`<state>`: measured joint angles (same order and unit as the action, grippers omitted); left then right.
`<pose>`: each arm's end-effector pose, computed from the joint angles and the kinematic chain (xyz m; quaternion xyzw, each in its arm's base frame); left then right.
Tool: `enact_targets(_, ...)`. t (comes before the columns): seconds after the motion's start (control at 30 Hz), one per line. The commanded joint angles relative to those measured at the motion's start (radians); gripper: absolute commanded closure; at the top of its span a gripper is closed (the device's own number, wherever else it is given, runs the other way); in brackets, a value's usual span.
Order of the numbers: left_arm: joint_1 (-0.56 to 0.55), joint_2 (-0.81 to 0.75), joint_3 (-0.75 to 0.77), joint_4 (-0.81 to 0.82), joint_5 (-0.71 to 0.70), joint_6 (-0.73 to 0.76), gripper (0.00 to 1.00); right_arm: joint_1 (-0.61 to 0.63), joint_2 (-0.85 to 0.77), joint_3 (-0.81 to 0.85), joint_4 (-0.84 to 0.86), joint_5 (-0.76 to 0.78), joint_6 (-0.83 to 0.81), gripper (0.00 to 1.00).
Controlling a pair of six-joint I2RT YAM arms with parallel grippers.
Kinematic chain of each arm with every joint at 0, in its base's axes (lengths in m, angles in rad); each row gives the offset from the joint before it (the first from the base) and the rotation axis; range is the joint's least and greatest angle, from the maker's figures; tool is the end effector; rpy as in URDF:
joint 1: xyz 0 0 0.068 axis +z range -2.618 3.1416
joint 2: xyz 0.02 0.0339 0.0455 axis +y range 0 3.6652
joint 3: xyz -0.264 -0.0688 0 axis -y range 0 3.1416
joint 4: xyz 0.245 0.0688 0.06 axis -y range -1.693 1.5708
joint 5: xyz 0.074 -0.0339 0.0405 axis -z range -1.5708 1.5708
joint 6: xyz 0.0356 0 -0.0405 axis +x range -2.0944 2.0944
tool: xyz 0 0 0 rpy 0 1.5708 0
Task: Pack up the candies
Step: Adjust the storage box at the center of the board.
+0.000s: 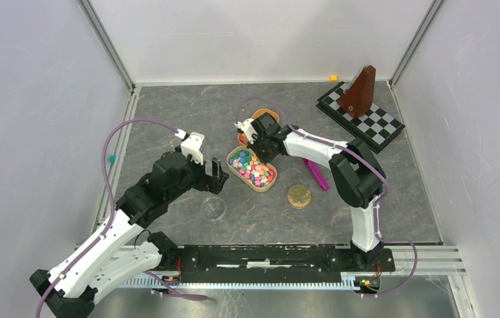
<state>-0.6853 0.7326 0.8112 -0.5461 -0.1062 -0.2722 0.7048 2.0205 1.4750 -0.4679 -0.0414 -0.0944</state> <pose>0.1270 -0.0989 0.3198 0.1472 0.8381 -0.2010 0.4853 0.3291 0.2818 0.1824 -0.3792 0.8833 0.1016 0.2564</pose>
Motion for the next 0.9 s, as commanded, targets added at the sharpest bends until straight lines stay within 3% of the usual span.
enact_targets(0.0, -0.002, -0.008, 0.0, 0.004, -0.024, -0.042, 0.0, -0.005, -0.12, -0.08, 0.018, -0.012, 0.005, 1.0)
enact_targets(0.4, -0.003, -0.008, 0.0, 0.003, -0.019, -0.045, 0.0, -0.003, -0.37, -0.437, 0.191, 0.104, 0.251, 1.0)
enact_targets(0.87, -0.002, -0.038, 0.014, -0.054, -0.038, -0.064, 0.0, -0.055, -0.416, -0.467, 0.209, 0.357, 0.508, 1.0)
